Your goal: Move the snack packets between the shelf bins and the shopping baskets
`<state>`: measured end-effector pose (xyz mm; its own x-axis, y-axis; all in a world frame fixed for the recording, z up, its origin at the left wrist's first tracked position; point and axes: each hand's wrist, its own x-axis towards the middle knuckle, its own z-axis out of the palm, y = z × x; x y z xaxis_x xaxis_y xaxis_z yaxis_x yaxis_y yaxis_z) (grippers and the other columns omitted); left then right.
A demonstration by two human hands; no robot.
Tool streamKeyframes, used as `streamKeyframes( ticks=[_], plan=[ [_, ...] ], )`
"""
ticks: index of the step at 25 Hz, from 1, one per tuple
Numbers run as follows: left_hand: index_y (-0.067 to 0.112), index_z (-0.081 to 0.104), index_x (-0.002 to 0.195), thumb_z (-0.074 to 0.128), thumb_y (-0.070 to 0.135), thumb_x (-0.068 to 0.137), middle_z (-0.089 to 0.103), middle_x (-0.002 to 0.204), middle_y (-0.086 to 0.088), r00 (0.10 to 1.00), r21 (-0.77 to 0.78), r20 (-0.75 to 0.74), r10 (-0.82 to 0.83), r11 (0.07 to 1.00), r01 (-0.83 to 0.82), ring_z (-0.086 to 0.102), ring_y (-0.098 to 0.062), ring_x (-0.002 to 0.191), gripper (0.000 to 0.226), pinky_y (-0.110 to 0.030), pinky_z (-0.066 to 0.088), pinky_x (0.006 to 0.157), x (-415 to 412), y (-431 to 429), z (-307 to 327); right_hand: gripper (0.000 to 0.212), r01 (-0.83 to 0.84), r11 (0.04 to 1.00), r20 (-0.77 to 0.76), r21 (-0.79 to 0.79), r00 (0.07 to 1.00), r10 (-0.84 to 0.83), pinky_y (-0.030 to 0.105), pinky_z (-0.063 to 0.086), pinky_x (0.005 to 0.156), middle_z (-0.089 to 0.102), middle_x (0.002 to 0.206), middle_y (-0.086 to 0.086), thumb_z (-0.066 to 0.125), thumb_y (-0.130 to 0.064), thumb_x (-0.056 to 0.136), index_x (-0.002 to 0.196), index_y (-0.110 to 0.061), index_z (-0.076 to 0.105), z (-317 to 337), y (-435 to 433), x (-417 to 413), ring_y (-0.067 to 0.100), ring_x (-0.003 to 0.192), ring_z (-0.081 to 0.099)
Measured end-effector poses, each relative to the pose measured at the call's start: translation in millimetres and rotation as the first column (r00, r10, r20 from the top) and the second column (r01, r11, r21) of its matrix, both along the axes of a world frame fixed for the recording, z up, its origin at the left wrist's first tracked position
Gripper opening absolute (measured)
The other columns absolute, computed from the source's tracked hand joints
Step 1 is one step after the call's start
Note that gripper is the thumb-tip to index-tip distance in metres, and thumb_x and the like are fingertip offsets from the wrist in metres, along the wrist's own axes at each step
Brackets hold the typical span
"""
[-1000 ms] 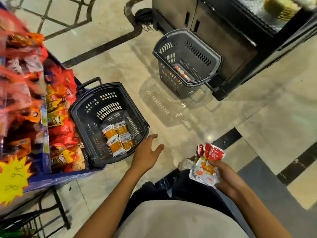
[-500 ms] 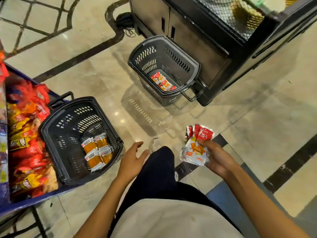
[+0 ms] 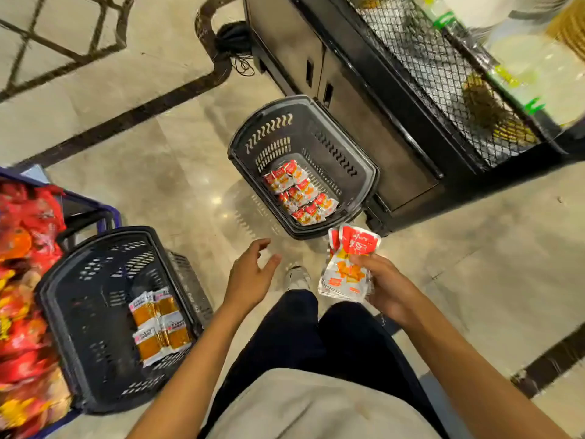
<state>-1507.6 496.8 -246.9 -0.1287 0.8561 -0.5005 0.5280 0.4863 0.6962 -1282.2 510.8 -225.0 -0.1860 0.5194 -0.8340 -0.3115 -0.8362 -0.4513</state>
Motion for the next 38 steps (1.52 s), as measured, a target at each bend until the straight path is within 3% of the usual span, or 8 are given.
streamKeyframes(
  ticks=[5,9,19,25,27,30,34,38],
  plan=[
    [0.014,0.050,0.131,0.043,0.030,0.099,0.054,0.126,0.004,0.954,-0.087,0.210,0.213,0.976,-0.198,0.047,-0.007,0.110,0.036,-0.015,0.032,0.086,50.2,105.0,23.0,0.032,-0.060,0.996,-0.005,0.073,0.998,0.060,0.038,0.057,0.079,0.071,0.102,0.014,0.068,-0.009,0.076,0.107,-0.006,0.062,-4.3,79.7,6.6,0.026,0.087,0.070],
    [0.017,0.048,0.132,0.031,0.040,0.101,0.060,0.122,-0.006,0.757,-0.330,0.492,0.429,0.897,-0.294,0.062,-0.021,0.103,0.042,-0.031,0.049,0.086,103.1,144.7,7.0,0.021,-0.193,0.970,0.039,0.146,0.981,0.189,0.033,0.058,0.075,0.072,0.093,0.012,0.058,0.002,0.084,0.104,-0.001,0.064,-10.3,136.0,6.3,0.022,0.079,0.070],
    [0.019,0.052,0.115,0.034,0.013,0.102,0.065,0.091,-0.006,0.417,-0.489,0.492,0.764,0.639,-0.594,0.065,-0.009,0.067,0.023,-0.021,0.054,0.058,138.0,216.8,-49.8,0.029,-0.347,0.936,0.078,-0.057,0.933,0.351,0.031,0.053,0.064,0.071,0.069,0.002,0.054,-0.006,0.088,0.117,-0.007,0.058,-96.6,242.8,-1.0,0.016,0.060,0.068],
    [0.009,0.054,0.125,0.033,0.021,0.102,0.071,0.085,0.005,0.468,-0.611,0.398,0.789,0.609,-0.506,0.066,-0.003,0.070,0.033,-0.016,0.051,0.058,112.4,246.0,-110.0,0.028,-0.574,0.814,0.099,-0.088,0.808,0.581,0.031,0.055,0.073,0.070,0.093,0.008,0.057,0.004,0.086,0.110,-0.010,0.059,-152.2,283.1,4.1,0.021,0.082,0.068],
    [0.014,0.041,0.140,0.035,0.026,0.102,0.059,0.120,0.007,0.674,-0.465,0.301,0.675,0.721,-0.514,0.055,-0.002,0.103,0.040,-0.014,0.042,0.082,90.3,258.9,-142.4,0.029,-0.581,0.802,0.142,-0.136,0.790,0.596,0.029,0.056,0.067,0.069,0.095,0.011,0.058,0.005,0.084,0.110,-0.007,0.059,-187.6,303.0,1.1,0.020,0.078,0.068],
    [0.012,0.039,0.141,0.046,0.024,0.098,0.043,0.145,-0.005,0.927,-0.041,-0.189,0.322,0.941,-0.336,0.037,-0.020,0.134,0.046,-0.035,0.024,0.114,38.7,280.4,-210.8,0.016,-0.577,0.803,0.190,-0.149,0.780,0.596,0.025,0.055,0.056,0.071,0.069,0.005,0.053,0.008,0.086,0.092,-0.005,0.060,-261.6,341.0,-11.1,0.012,0.055,0.066],
    [0.013,0.049,0.134,0.045,0.028,0.092,0.044,0.145,-0.009,0.825,-0.040,-0.559,-0.081,0.997,0.070,0.029,-0.028,0.140,0.044,-0.046,0.003,0.117,-4.2,285.3,-309.0,0.018,-0.618,0.770,0.302,-0.155,0.713,0.633,0.032,0.050,0.067,0.067,0.058,0.000,0.055,0.007,0.083,0.077,-0.010,0.060,-372.9,384.5,-37.8,0.012,0.053,0.061],
    [0.010,0.061,0.120,0.047,0.030,0.083,0.053,0.136,-0.011,0.742,0.144,-0.669,-0.055,0.969,0.201,0.031,-0.031,0.138,0.044,-0.050,0.008,0.115,-9.0,262.1,-369.2,0.024,-0.736,0.652,0.283,-0.183,0.596,0.752,0.042,0.049,0.082,0.063,0.094,0.011,0.051,0.003,0.088,0.110,-0.004,0.059,-476.8,387.8,-55.1,0.018,0.070,0.059]
  ],
)
